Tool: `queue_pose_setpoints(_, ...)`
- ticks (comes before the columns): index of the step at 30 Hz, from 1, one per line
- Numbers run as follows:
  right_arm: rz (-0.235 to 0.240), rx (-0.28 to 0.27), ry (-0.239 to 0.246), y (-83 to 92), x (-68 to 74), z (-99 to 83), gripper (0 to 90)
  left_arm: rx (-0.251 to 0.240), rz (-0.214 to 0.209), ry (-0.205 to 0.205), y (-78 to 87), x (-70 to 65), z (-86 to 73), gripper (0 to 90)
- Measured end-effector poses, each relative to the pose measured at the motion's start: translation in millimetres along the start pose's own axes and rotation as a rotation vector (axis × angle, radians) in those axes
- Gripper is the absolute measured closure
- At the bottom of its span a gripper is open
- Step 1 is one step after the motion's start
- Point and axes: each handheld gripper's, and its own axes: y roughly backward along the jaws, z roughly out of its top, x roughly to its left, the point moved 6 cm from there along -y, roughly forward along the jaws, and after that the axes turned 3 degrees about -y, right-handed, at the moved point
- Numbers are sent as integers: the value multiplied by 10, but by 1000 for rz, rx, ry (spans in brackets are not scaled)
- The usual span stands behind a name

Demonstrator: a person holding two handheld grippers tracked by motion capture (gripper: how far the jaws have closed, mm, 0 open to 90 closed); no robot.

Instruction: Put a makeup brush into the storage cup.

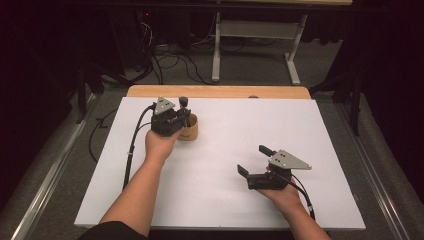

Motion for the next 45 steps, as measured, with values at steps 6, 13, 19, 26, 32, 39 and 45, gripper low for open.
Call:
queue_pose_setpoints(6,5,0,1,-2,7,-1,11,14,-1,-5,-31,-19,-29,776)
queue_pose_setpoints(13,4,4,-5,-5,8,-6,11,37,3,-18,-65,-31,-62,775)
queue_pose_setpoints(19,6,9,-7,-8,12,-14,11,40,1,-21,-94,-36,-65,773)
queue_pose_setpoints(26,3,13,-8,-14,6,-19,12,15,7,-24,-72,-16,-27,539)
queue_pose_setpoints(32,5,13,-10,-16,10,-21,12,12,15,8,-40,34,-12,349)
queue_pose_setpoints(39,7,13,-12,-21,12,-23,12,12,-1,12,-34,16,-13,280)
queue_pose_setpoints(45,4,12,-11,-18,11,-21,12,4,17,31,-14,6,16,166)
